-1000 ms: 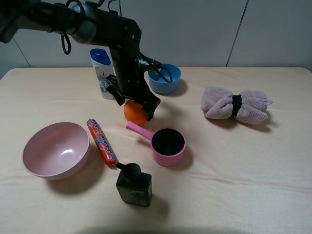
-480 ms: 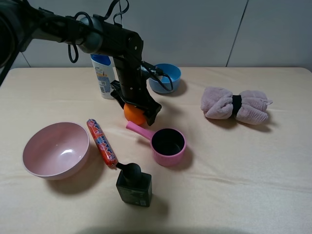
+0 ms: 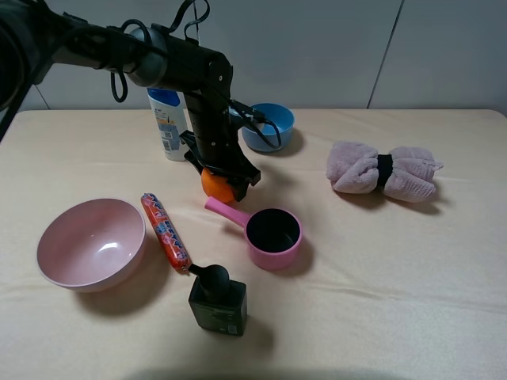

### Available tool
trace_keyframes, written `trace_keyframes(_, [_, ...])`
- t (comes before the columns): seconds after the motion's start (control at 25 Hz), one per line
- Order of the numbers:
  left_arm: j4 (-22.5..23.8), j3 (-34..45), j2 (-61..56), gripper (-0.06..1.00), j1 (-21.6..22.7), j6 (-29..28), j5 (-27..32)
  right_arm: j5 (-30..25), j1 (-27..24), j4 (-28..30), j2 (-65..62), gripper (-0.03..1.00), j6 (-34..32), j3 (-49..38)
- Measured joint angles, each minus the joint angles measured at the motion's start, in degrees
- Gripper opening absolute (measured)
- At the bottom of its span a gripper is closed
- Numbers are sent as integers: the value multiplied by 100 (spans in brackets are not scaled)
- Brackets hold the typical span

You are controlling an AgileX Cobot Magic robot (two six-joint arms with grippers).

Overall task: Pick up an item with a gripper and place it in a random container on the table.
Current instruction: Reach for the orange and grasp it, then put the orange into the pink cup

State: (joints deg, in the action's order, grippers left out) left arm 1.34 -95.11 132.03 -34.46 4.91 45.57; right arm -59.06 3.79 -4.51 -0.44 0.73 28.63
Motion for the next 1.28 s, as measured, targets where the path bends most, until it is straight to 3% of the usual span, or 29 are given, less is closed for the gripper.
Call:
trace_keyframes(0.8, [-6,0,0,73,0,0,33,0,0,0,0,69,0,0])
trace_keyframes(1.0, [-6,-212,-13,73,0,0,442,0,0,0,0,69,0,0])
trace_keyframes(1.28, [0,-1182,-13,73,0,0,1187,0,0,0,0,69,0,0])
